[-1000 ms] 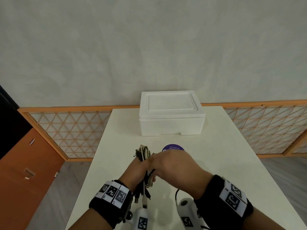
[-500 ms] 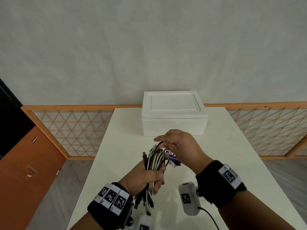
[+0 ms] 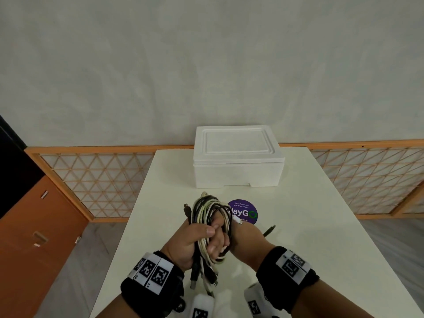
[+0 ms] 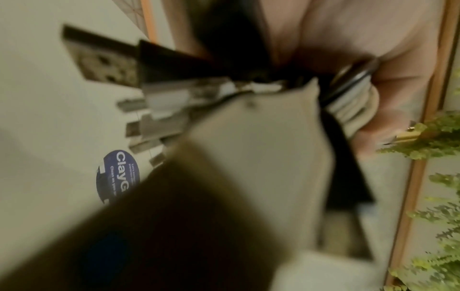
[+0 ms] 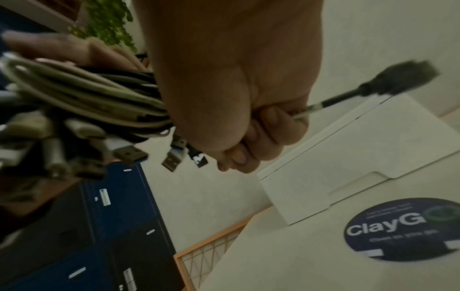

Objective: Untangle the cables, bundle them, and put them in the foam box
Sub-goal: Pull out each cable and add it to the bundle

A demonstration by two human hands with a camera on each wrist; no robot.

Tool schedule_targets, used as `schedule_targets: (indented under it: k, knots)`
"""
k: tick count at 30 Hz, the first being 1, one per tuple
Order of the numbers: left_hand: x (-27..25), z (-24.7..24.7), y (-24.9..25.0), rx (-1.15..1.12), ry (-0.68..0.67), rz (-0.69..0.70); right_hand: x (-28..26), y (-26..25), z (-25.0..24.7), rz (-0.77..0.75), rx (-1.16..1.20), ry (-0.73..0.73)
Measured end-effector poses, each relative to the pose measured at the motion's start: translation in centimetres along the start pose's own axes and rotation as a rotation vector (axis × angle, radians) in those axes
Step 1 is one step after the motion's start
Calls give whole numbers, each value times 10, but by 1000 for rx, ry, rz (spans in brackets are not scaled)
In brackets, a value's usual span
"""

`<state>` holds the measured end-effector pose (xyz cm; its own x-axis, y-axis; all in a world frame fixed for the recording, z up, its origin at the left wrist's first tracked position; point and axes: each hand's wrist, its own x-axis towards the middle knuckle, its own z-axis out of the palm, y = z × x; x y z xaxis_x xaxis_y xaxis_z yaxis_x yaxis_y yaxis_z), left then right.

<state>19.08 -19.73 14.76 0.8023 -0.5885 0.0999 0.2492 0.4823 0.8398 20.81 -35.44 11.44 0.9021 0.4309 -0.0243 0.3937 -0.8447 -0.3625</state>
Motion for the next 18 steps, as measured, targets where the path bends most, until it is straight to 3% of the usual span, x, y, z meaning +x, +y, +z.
schedule_targets:
  k: [4, 8, 13, 18]
  knots:
    - [5, 4, -4, -70, 86, 28, -6, -12, -9, -24, 78, -167]
    - [15, -2, 0, 38, 318, 65, -13, -28, -8, -62, -145, -264]
    - [15, -12, 1, 173, 459, 44, -19, -39, -26, -83, -317, -164]
    - [12, -12, -8, 262, 481, -4, -28, -38, -34, -457, -404, 101]
